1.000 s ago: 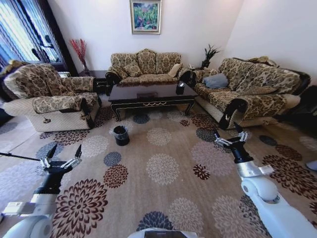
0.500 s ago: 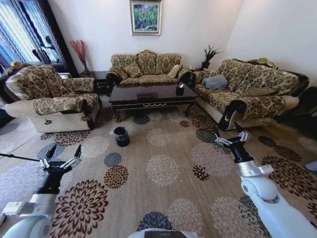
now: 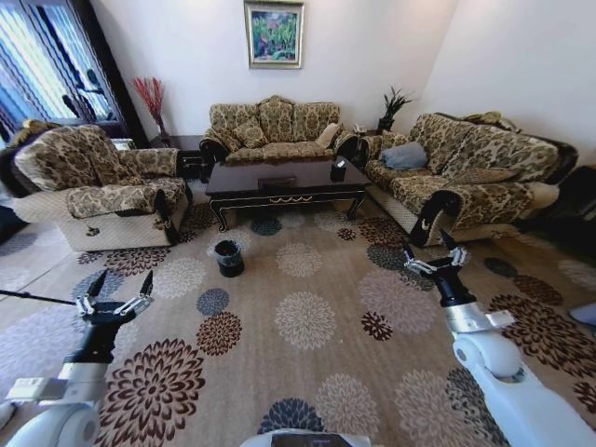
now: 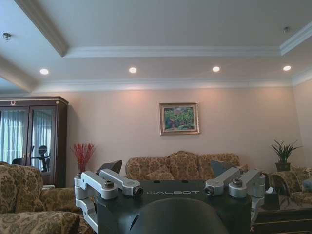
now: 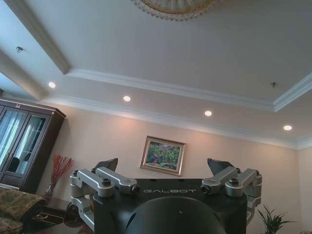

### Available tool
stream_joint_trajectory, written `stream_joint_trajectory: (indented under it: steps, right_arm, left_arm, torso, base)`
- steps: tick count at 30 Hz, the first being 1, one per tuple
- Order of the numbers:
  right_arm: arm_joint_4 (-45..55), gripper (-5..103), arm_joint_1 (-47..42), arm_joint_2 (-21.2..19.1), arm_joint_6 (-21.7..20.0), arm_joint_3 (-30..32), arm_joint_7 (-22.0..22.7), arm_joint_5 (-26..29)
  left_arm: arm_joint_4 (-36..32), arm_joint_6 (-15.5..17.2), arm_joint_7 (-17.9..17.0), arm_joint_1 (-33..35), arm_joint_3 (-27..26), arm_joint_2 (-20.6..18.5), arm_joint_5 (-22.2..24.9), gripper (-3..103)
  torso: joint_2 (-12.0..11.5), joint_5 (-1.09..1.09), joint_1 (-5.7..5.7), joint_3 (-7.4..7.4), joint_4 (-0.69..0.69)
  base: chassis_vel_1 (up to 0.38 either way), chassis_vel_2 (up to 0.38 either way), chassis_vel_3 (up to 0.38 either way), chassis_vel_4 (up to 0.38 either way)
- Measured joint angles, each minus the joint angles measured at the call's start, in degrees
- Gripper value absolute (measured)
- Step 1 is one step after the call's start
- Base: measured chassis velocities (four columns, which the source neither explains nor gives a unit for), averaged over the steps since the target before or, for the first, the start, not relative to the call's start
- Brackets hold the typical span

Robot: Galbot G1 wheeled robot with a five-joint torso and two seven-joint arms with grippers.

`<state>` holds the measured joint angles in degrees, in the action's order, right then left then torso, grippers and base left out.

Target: Move to the front of the table and pick up the trash from the floor, then place it into the trash bin.

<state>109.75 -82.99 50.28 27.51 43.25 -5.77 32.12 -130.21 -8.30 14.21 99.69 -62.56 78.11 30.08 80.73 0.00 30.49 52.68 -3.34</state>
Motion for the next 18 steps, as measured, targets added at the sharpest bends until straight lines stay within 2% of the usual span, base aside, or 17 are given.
stream_joint_trajectory:
  steps: [18]
  right_arm:
    - [0.96, 100, 0.27, 0.01, 0.13, -0.16, -0.09, 0.62]
  left_arm:
    - [0.62, 0.57, -2.35, -0.46, -0.1, -0.03, -1.42, 100]
  torso:
    - [-0.23, 0.0, -0.11, -0.11, 0.0]
  base:
    - [0.0, 0.0, 0.0, 0.0]
